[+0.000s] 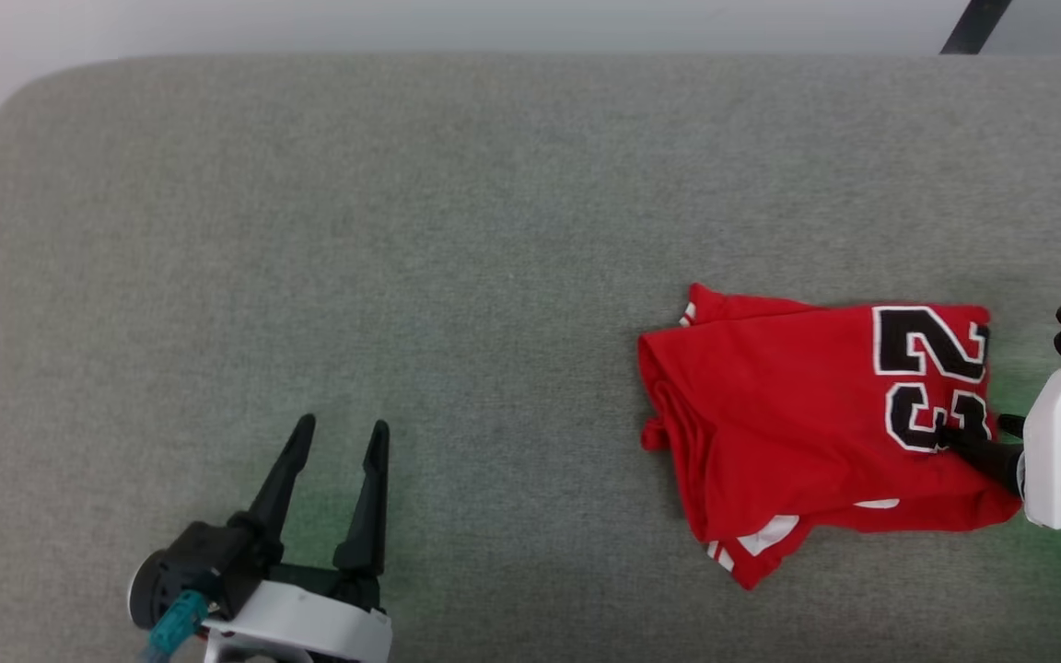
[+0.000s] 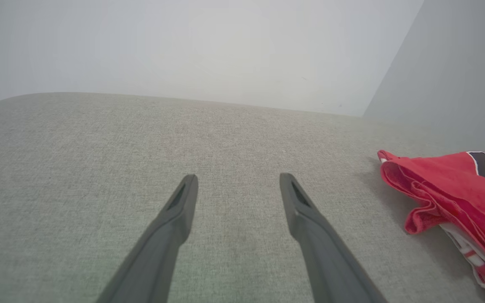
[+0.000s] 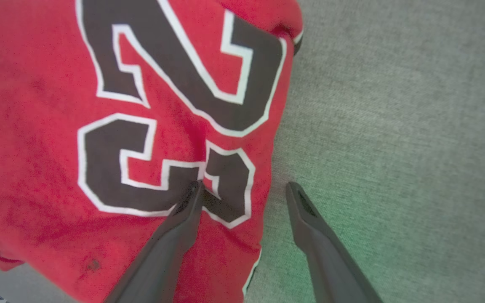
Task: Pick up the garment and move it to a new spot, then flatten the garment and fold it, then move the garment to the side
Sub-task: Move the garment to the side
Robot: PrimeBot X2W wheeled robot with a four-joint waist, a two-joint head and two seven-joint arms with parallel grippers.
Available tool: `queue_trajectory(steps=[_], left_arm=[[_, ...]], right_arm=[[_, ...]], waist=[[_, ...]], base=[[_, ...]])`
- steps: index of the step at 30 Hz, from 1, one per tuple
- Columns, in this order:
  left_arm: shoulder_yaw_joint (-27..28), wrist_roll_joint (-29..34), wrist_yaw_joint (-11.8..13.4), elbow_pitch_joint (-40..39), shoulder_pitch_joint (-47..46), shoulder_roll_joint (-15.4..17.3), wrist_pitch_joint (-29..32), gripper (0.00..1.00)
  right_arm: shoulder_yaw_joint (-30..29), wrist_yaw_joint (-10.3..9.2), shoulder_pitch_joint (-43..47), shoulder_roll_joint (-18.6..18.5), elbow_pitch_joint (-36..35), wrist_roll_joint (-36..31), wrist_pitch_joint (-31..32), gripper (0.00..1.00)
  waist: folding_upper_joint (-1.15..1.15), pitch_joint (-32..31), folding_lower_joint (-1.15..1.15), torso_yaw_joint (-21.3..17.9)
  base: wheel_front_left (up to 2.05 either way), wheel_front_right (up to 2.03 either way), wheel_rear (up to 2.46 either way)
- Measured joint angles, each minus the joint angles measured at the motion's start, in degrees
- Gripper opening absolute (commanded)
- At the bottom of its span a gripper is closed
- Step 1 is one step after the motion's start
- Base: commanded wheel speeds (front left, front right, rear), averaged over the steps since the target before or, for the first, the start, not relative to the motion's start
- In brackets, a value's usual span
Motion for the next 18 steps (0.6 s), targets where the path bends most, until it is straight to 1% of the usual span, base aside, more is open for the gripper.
queue_trajectory(steps=[3, 4, 5, 6, 7, 11, 15, 18], left_arm=[[0.1, 0.1, -0.2, 0.2, -0.3, -0.1, 0.0, 1.00], [0.2, 0.2, -0.3, 0.3, -0.3, -0.1, 0.0, 1.00], [0.2, 0.4, -0.4, 0.4, -0.4, -0.1, -0.1, 1.00], [0.3, 0.4, -0.5, 0.5, -0.4, -0.1, -0.1, 1.00], [0.4, 0.5, -0.5, 0.6, -0.4, -0.1, -0.1, 1.00], [0.7, 1.0, -0.6, 0.6, -0.9, -0.1, -0.1, 1.00], [0.5, 1.5, -0.9, 0.4, -1.0, 0.1, -0.1, 1.00], [0.5, 1.8, -1.1, -0.1, -1.4, 0.4, -0.1, 1.00]], right_arm=[[-0.4, 0.00, 0.6, 0.4, 0.1, -0.2, 0.4, 1.00], [-0.5, 0.00, 0.7, 0.4, 0.0, -0.2, 0.3, 0.82], [-0.8, 0.00, 1.0, 0.6, 0.1, -0.2, -0.1, 0.49], [-0.9, 0.00, 1.0, 0.8, 0.1, -0.2, -0.7, 0.41], [-1.0, 0.00, 1.0, 1.1, 0.1, -0.2, -1.3, 0.00], [-0.9, 0.00, 1.1, 2.7, 0.3, 0.2, -5.0, 0.00], [-1.2, 0.01, 1.1, 2.7, 0.7, 0.0, -8.5, 0.00], [-2.3, 0.01, 1.0, 1.8, 0.4, 0.4, -11.1, 0.00]], waist=[[0.00, 0.8, 0.00, 0.6], [0.00, 1.0, 0.00, 0.8], [0.00, 1.1, 0.00, 0.9], [0.00, 1.2, 0.00, 0.9], [0.00, 1.1, 0.00, 0.8], [0.00, 0.9, 0.00, -0.2], [0.00, 0.7, 0.00, -1.9], [0.00, 0.6, 0.00, -3.6]], base=[[0.00, 0.00, 0.00], [0.00, 0.00, 0.00], [0.00, 0.00, 0.00], [0.00, 0.00, 0.00], [0.00, 0.00, 0.00], [0.00, 0.00, 0.00], [0.00, 0.00, 0.00], [0.00, 0.00, 0.00]])
